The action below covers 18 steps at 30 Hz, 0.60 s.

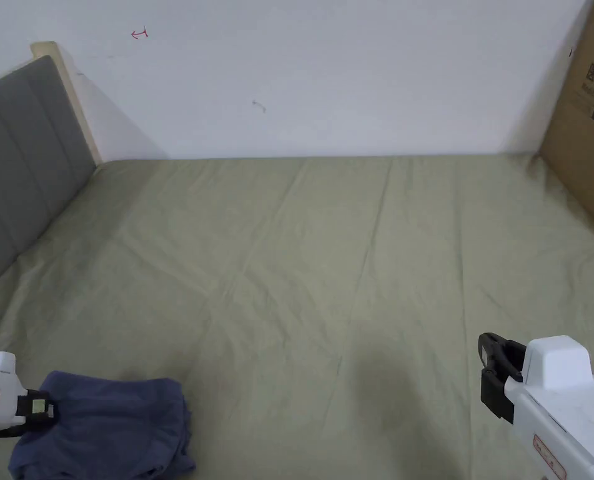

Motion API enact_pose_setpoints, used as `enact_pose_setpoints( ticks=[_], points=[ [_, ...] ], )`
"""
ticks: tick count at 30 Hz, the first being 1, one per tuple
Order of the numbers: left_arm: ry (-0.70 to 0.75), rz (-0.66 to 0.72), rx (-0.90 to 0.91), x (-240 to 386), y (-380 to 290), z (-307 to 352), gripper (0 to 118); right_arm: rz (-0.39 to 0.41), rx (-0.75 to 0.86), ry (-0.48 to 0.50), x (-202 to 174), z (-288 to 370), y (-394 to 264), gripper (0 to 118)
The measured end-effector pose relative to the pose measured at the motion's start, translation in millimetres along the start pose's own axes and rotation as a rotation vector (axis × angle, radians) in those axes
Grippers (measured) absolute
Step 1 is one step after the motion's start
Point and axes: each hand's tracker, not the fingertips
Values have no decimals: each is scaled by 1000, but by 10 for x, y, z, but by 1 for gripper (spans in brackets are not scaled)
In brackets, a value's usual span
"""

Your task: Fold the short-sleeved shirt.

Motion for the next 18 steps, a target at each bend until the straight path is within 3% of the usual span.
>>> enact_pose_setpoints(
  ticks=[2, 4, 5, 6, 7, 9, 12, 18],
  points=[
    [7, -1, -10, 29, 1, -29, 12, -4, -9, -4, -25, 29, 22, 0],
    [18, -7, -9, 44, -9, -35, 23, -6, -15, -5, -13, 40, 25, 0],
    [38, -1, -20, 54, 1, -36, 37, -7, -16, -6, -5, 59, 36, 0],
    [50, 10, -24, 61, 5, -36, 61, -8, -16, -8, 0, 80, 46, 0],
    [73, 9, -29, 62, 3, -30, 76, -12, -13, -11, 8, 108, 63, 0],
    [97, 4, 8, 111, -19, 41, 94, -22, -2, -15, 68, 136, 78, 0],
    [139, -14, 78, 324, -91, 289, 95, -30, 21, -24, 100, 256, 164, 0],
    [84, -20, 321, 826, -203, 1035, 94, -53, 92, -53, 227, 591, 423, 0]
  ],
)
